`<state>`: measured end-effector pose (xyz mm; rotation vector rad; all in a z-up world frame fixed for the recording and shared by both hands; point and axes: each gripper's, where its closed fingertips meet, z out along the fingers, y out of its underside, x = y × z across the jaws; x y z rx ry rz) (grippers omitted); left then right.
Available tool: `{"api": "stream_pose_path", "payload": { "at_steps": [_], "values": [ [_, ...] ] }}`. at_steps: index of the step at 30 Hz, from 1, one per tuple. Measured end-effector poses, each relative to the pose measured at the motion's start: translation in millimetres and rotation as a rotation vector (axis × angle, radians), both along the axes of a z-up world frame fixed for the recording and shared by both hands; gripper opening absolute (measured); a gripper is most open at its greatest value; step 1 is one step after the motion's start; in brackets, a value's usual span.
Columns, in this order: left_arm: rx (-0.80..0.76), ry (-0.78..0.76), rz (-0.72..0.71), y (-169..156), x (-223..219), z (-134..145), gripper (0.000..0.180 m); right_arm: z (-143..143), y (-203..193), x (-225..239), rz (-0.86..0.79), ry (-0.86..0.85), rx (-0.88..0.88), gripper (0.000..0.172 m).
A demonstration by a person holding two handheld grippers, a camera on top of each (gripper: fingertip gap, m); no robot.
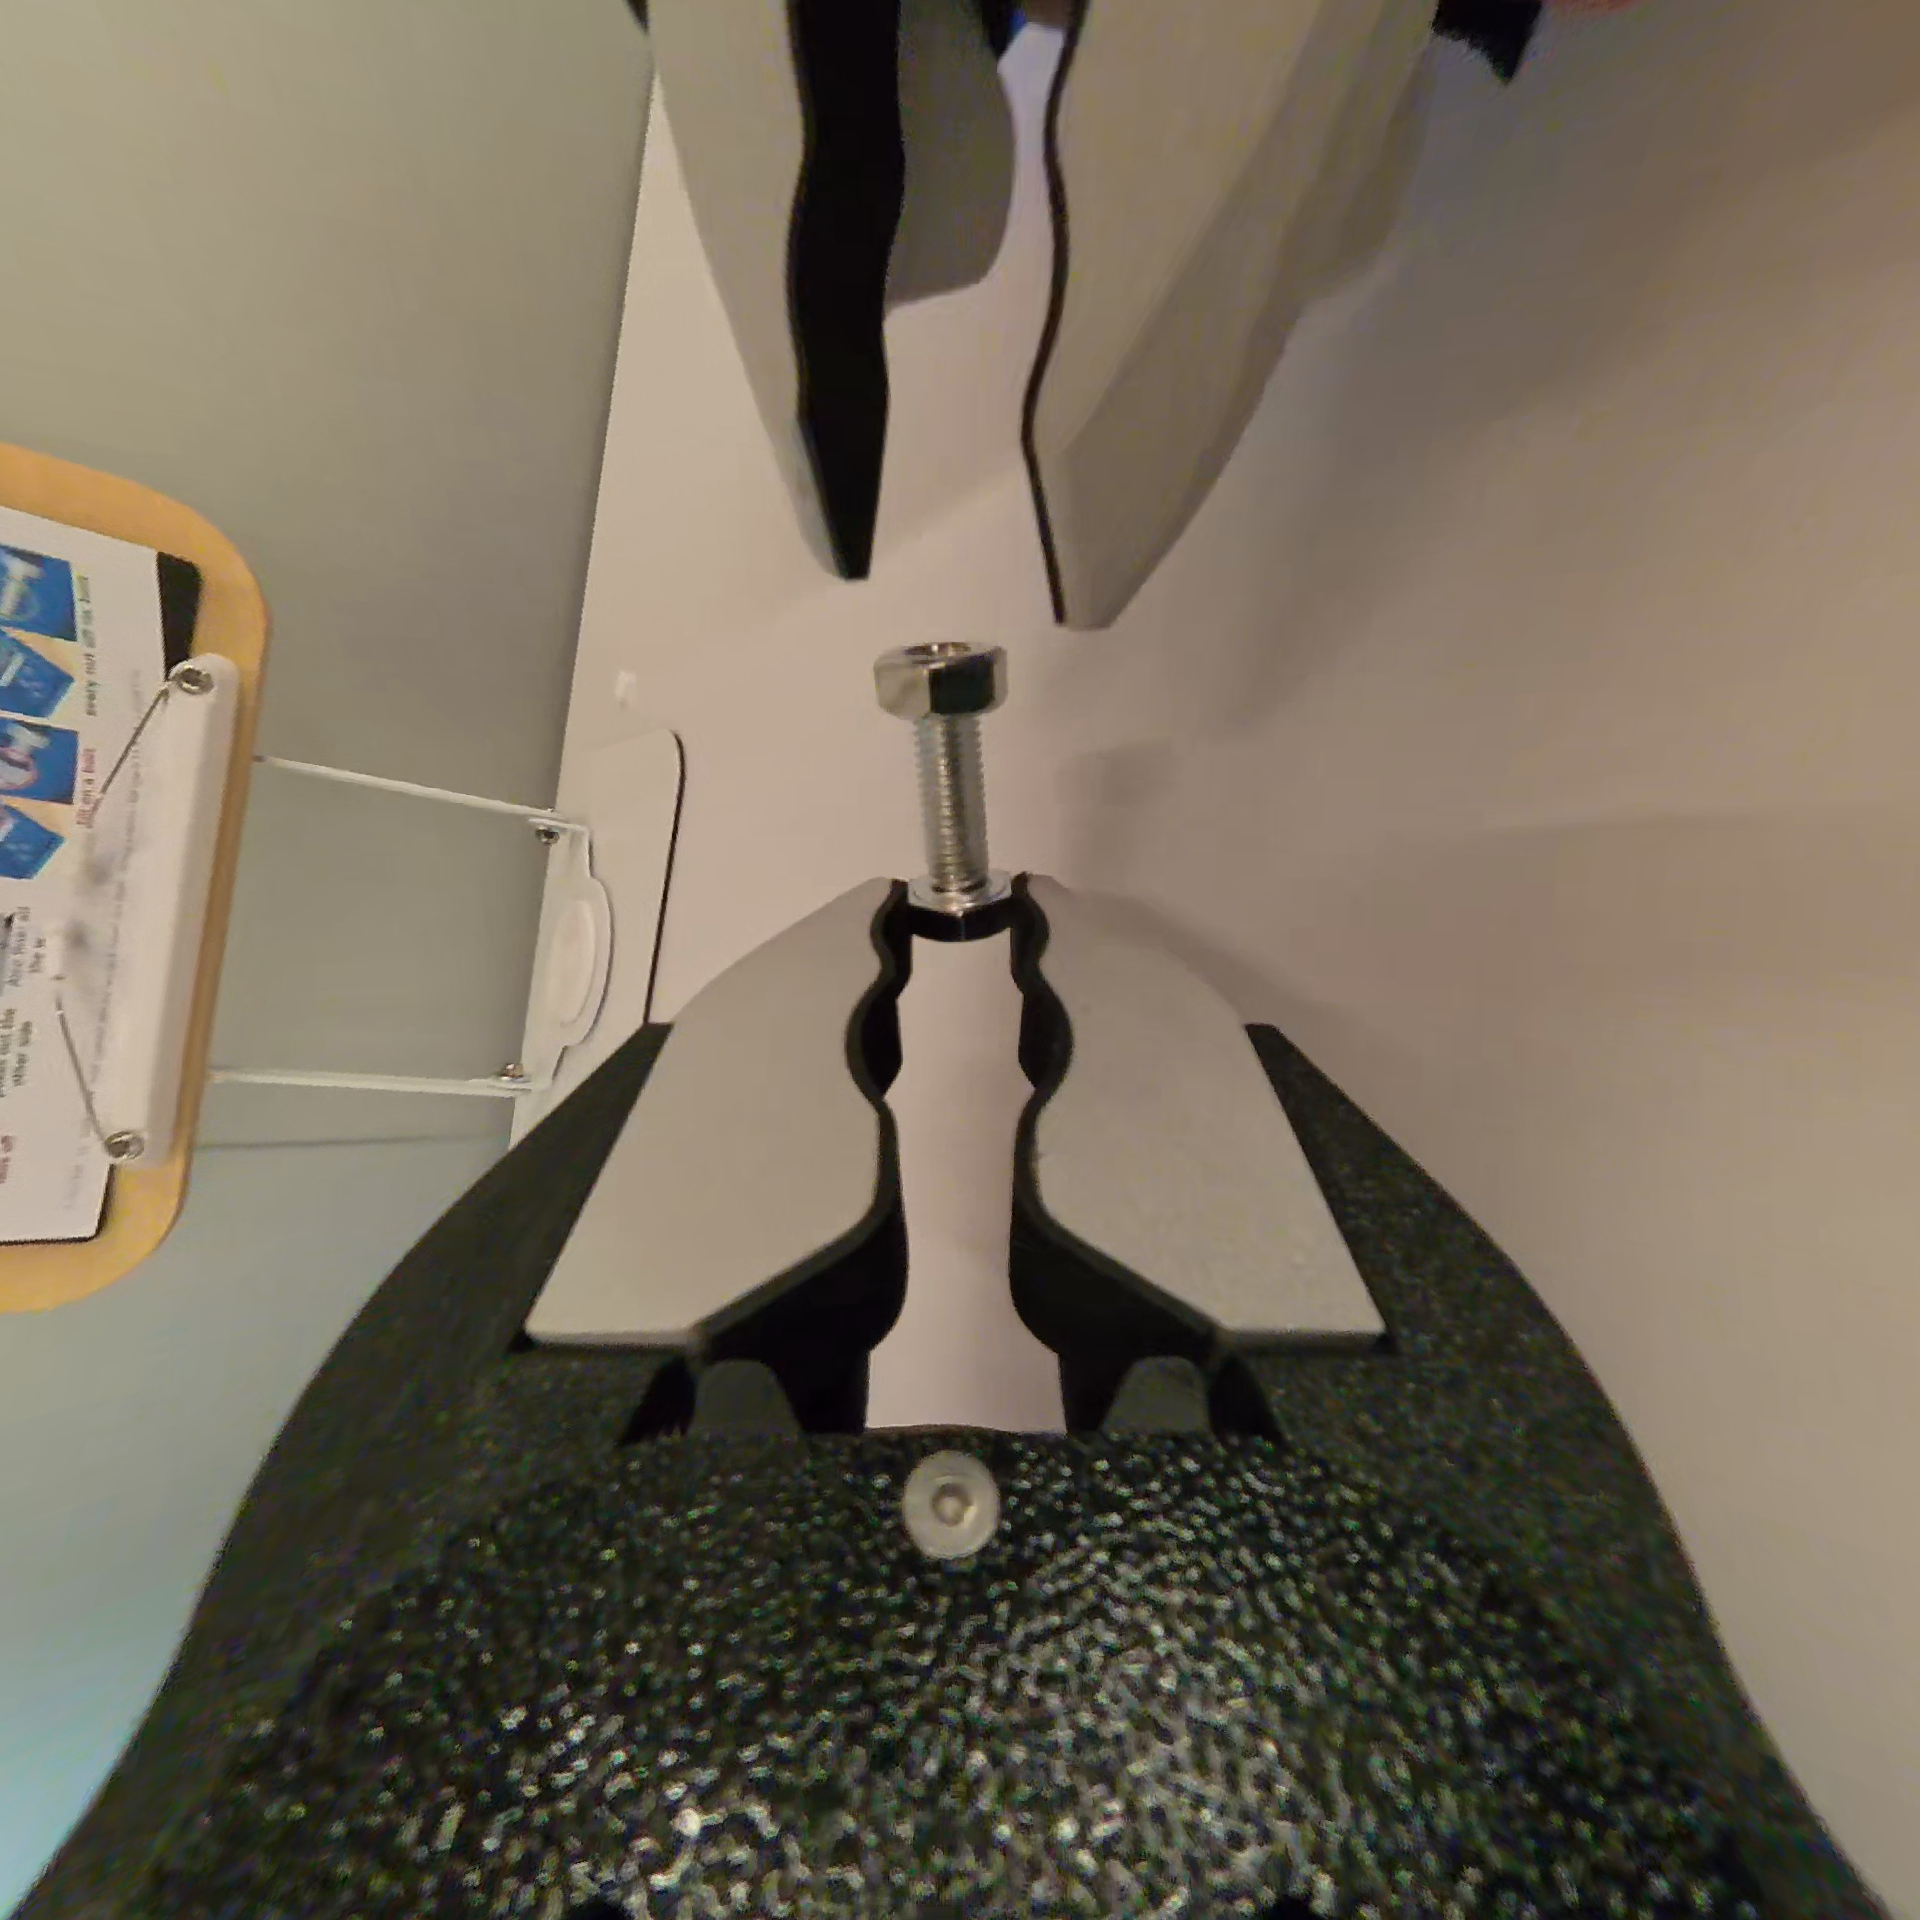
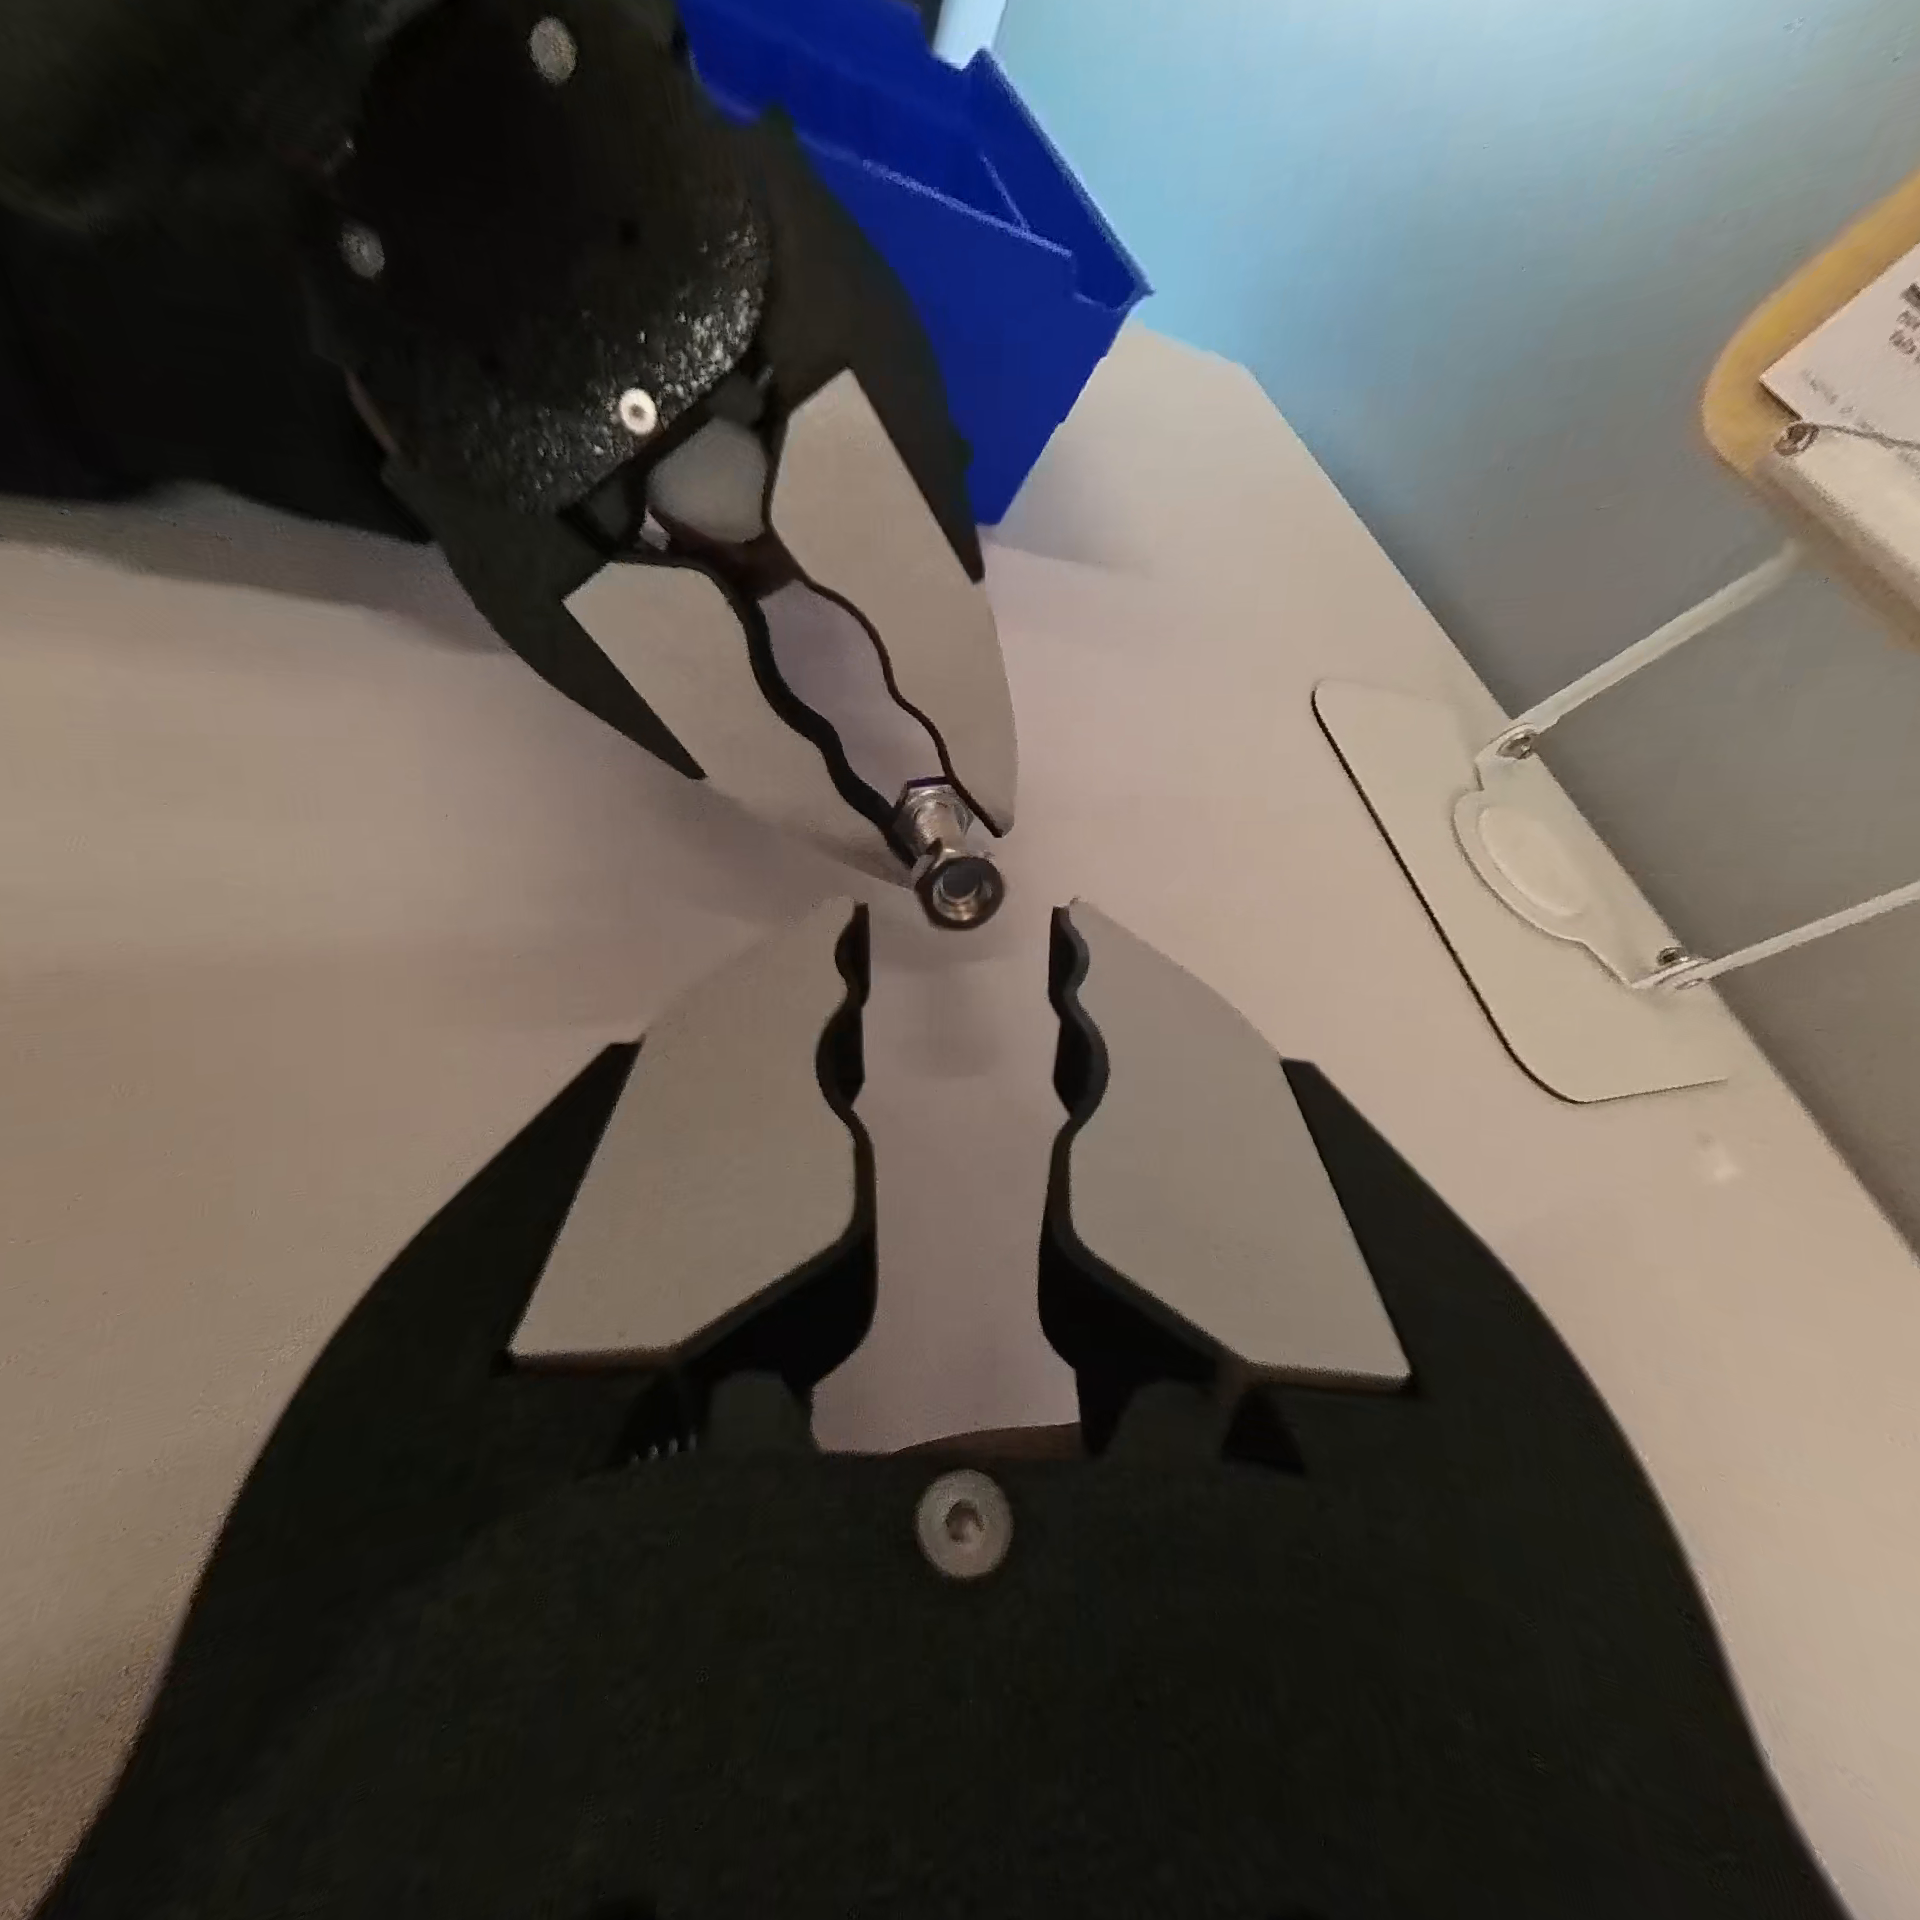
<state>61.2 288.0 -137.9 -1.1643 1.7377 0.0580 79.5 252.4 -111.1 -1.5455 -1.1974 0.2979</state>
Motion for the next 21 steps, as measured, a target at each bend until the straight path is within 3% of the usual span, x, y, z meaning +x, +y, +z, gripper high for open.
{"api": "stream_pose_path", "payload": {
  "at_steps": [7, 9, 12, 14, 18, 21],
  "values": [
    [0.009, 0.047, -0.040, -7.4, 3.7, -6.4, 0.018, -9.4, -0.8, -7.3, -0.017, -0.073, 0.002, 0.018],
    [0.063, 0.060, -0.012, -2.9, 2.8, -3.9, 0.018, -9.6, 2.7, -6.4, -0.078, 0.013, -0.146, 0.018],
    [0.173, 0.112, 0.021, 2.9, 0.4, -2.0, 0.018, -13.8, 4.7, -5.3, -0.187, 0.308, -0.552, 0.018],
    [0.159, 0.094, 0.033, 2.7, 1.6, -0.7, 0.018, -9.7, 4.4, -3.8, -0.158, 0.456, -0.664, 0.018],
    [0.024, 0.000, 0.060, 3.6, -0.3, 2.7, 0.018, 16.4, 1.0, 0.0, -0.034, 0.493, -0.518, 0.034],
    [-0.029, -0.010, 0.046, 2.7, -2.2, -1.0, 0.018, 15.4, -0.3, 4.6, -0.035, 0.285, -0.284, 0.036]
  ]
}}
